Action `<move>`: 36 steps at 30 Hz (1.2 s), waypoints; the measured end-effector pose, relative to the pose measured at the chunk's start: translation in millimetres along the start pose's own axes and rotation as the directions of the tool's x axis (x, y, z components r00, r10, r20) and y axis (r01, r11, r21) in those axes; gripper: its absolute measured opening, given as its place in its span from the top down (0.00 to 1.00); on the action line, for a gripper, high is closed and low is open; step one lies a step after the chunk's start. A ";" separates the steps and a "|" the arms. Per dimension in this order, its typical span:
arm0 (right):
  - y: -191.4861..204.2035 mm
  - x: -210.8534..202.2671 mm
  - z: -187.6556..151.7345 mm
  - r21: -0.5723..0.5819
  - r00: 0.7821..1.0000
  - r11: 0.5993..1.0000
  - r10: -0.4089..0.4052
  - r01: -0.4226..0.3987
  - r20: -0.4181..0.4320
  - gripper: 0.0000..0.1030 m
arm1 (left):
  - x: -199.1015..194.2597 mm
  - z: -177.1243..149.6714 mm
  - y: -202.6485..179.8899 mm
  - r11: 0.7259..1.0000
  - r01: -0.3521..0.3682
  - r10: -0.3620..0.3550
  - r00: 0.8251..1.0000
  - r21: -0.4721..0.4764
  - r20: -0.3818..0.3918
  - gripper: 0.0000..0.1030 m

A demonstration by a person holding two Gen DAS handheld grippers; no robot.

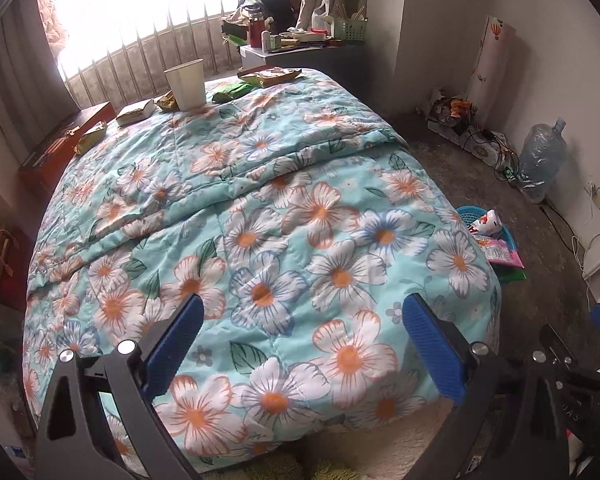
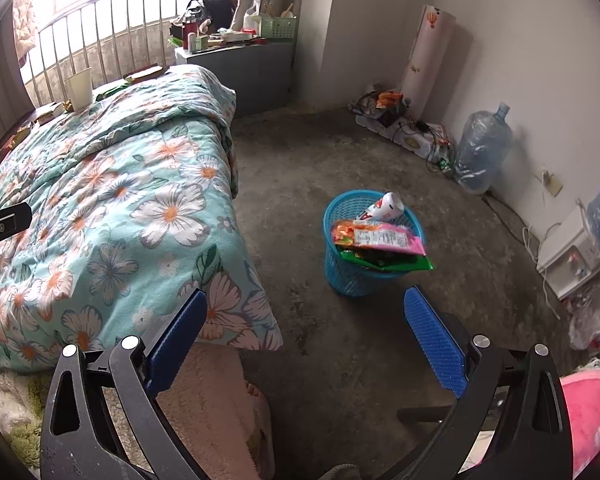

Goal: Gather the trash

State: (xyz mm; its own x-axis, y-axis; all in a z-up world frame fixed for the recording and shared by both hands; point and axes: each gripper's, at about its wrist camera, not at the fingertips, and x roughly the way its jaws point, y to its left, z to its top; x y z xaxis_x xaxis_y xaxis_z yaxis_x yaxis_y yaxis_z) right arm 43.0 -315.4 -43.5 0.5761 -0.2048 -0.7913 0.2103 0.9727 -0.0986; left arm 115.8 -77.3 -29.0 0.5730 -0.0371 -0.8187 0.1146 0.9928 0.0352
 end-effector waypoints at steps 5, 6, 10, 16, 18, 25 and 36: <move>-3.5 1.8 1.0 -0.005 1.000 1.000 -0.005 0.005 0.001 0.08 | -3.0 -3.0 -7.0 0.999 0.010 -0.011 1.000 0.043 0.008 0.05; -4.0 1.7 1.6 -0.005 1.000 1.000 -0.007 0.007 0.003 0.08 | -4.1 -3.2 -8.6 0.999 0.016 -0.016 1.000 0.048 0.011 0.05; -7.8 -0.7 3.7 -0.003 1.000 1.000 -0.014 0.015 0.007 0.08 | -5.1 -2.7 -12.0 0.998 0.028 -0.029 0.999 0.057 0.016 0.05; -8.4 -2.7 5.0 -0.003 1.000 1.000 -0.019 0.019 0.010 0.08 | -3.5 -2.6 -13.5 0.998 0.031 -0.032 0.999 0.061 0.006 0.05; -7.8 -2.9 6.0 -0.006 1.000 1.000 -0.018 0.018 0.010 0.08 | -4.0 -2.8 -13.9 0.998 0.032 -0.033 0.999 0.062 0.008 0.05; -7.3 -3.6 7.2 -0.008 1.000 1.000 -0.019 0.019 0.012 0.08 | -4.7 -3.2 -12.8 0.998 0.033 -0.033 0.999 0.058 0.007 0.05; -9.4 -4.8 7.4 -0.002 1.000 1.000 -0.017 0.017 0.012 0.08 | -4.3 -2.9 -12.0 0.998 0.035 -0.035 0.999 0.054 0.001 0.05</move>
State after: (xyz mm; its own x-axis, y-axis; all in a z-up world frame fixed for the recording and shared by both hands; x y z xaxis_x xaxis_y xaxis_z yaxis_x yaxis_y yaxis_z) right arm 44.1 -324.4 -34.3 0.5817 -0.2227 -0.7823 0.2189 0.9692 -0.1131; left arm 109.6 -88.7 -27.6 0.5698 -0.0723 -0.8186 0.1781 0.9833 0.0372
